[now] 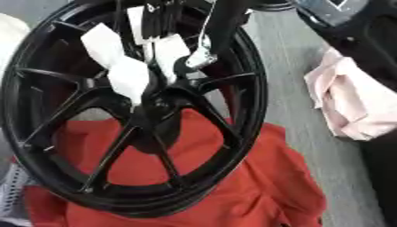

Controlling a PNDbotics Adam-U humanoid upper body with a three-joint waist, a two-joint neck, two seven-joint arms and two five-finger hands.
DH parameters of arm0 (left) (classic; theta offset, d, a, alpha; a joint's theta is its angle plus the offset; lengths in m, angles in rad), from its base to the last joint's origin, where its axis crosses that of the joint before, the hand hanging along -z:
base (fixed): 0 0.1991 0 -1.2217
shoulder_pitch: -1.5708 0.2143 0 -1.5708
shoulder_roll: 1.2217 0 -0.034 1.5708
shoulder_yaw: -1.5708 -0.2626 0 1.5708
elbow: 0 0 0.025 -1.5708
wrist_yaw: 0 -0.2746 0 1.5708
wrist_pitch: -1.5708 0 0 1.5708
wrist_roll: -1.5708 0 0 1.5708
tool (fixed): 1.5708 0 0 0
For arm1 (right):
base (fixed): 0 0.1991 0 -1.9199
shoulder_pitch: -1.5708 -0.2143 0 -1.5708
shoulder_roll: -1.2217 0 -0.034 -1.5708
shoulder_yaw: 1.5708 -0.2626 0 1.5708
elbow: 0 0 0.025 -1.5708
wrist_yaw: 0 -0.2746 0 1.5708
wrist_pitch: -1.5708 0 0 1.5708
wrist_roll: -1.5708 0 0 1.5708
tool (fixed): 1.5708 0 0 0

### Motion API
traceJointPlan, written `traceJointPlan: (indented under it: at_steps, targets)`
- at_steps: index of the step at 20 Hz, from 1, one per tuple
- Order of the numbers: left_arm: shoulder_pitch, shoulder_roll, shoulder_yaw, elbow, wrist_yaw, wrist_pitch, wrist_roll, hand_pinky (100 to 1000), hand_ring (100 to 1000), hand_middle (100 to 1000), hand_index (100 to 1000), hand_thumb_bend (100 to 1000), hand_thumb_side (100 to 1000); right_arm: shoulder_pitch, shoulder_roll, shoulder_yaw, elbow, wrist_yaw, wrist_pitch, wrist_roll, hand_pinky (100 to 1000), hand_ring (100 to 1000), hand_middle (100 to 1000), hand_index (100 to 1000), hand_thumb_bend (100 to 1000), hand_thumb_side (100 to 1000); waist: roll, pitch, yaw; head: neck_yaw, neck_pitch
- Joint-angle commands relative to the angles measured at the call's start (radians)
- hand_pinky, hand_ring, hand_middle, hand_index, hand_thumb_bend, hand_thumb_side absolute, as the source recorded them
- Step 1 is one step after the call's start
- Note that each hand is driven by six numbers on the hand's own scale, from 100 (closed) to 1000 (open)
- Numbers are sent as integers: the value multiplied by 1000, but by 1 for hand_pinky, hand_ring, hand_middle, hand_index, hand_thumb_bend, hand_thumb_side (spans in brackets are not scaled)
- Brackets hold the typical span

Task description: Pull the pin out of the wheel hub.

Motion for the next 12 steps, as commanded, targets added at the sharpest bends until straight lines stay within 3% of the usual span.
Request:
traceJointPlan:
  at_steps: [1, 12]
  targets:
    - [-8, 7, 1, -13, 2, -1, -4, 790, 728, 692, 876, 114, 872, -10, -9, -9, 9, 16, 9, -1, 842, 832, 732, 815, 382, 257, 4, -16, 3, -5, -1]
    - [-10, 4, 0, -14, 0, -2, -9, 791, 729, 692, 874, 115, 872, 3, 9, -2, 51, 43, 7, -1, 830, 812, 697, 791, 351, 221, 3, -11, 11, -10, -5]
